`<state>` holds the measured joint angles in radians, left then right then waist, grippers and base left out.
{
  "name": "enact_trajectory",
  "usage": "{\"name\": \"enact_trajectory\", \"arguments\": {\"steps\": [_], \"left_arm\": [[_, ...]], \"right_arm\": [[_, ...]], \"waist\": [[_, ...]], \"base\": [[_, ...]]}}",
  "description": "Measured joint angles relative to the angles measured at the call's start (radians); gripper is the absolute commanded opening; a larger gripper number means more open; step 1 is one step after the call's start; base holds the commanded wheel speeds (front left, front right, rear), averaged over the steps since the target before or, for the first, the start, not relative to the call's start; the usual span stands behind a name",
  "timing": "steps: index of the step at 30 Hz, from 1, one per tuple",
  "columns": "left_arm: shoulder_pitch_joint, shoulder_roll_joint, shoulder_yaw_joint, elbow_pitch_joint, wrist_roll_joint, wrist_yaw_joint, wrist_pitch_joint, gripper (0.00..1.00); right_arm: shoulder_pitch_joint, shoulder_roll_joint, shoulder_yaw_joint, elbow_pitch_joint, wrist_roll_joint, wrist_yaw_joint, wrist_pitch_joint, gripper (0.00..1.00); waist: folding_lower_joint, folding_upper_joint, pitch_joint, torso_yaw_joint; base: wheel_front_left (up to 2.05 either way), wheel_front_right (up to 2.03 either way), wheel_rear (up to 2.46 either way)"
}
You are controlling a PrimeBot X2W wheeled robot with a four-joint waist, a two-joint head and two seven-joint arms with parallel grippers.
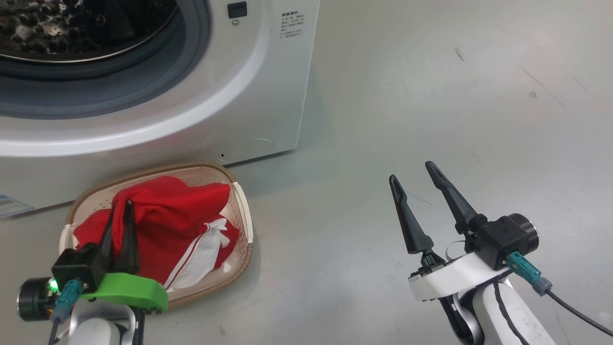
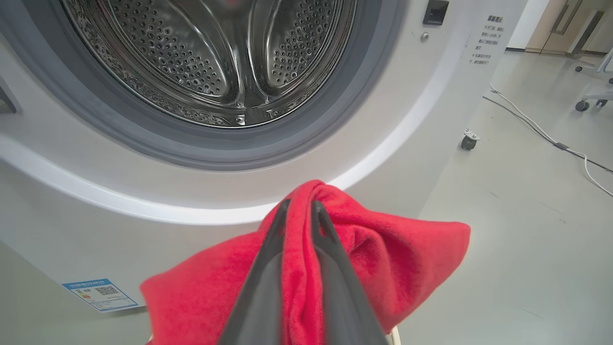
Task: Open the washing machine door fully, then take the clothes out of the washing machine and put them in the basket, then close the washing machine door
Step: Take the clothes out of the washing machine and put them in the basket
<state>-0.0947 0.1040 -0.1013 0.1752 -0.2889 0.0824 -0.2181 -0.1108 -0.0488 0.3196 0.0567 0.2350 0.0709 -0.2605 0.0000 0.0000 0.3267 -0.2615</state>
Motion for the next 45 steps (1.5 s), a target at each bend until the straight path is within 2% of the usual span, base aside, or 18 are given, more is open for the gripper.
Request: {"name": "enact_trajectory", "arguments": {"steps": [17,30,38,40,41,42,43,44,45], "left_arm": [[-0.223,0.063,0.031,0.262,-0.002,-0.038,0.030,0.00],[-0.378,0.065,0.068,0.428,-0.051,-0.045,0.077,0.00],[-0.430,0.067,0.074,0.510,-0.061,-0.062,0.066,0.01],[-0.440,0.066,0.073,0.531,-0.061,-0.069,0.057,0.05],[-0.445,0.065,0.072,0.541,-0.063,-0.076,0.051,0.13],[-0.451,0.064,0.071,0.553,-0.063,-0.080,0.048,0.26],[-0.457,0.061,0.072,0.563,-0.064,-0.080,0.045,0.44],[-0.462,0.058,0.072,0.571,-0.068,-0.080,0.036,0.76],[-0.467,0.053,0.074,0.579,-0.072,-0.082,0.030,1.00]], "right_arm": [[-0.078,0.001,0.024,-0.067,0.017,0.007,0.000,1.00],[-0.191,0.002,0.032,-0.119,0.039,0.006,0.000,1.00],[-0.218,0.003,0.033,-0.116,0.061,-0.003,0.000,1.00],[-0.225,0.003,0.033,-0.113,0.064,-0.003,0.000,1.00],[-0.231,0.003,0.032,-0.110,0.064,-0.004,0.000,1.00],[-0.235,0.003,0.031,-0.107,0.063,-0.004,0.000,1.00],[-0.236,0.003,0.028,-0.105,0.064,-0.005,0.000,1.00],[-0.236,0.002,0.026,-0.103,0.063,-0.005,0.000,1.00],[-0.236,0.002,0.025,-0.098,0.063,-0.005,0.000,1.00]], "waist": [[0.0000,0.0000,0.231,-0.065],[0.0001,0.0000,0.409,-0.093],[0.0001,0.0000,0.472,-0.099],[0.0001,0.0000,0.479,-0.099],[0.0001,0.0000,0.480,-0.098],[0.0001,0.0000,0.478,-0.096],[0.0001,0.0000,0.476,-0.094],[0.0002,0.0000,0.473,-0.092],[0.0001,0.0000,0.469,-0.089]], "base": [[0.00,0.00,0.00],[0.00,0.00,0.00],[0.00,0.00,0.00],[0.00,0.00,0.00],[0.00,0.00,0.00],[0.00,0.00,0.00],[0.00,0.00,0.00],[0.00,0.00,0.00],[0.00,0.00,0.00]]}}
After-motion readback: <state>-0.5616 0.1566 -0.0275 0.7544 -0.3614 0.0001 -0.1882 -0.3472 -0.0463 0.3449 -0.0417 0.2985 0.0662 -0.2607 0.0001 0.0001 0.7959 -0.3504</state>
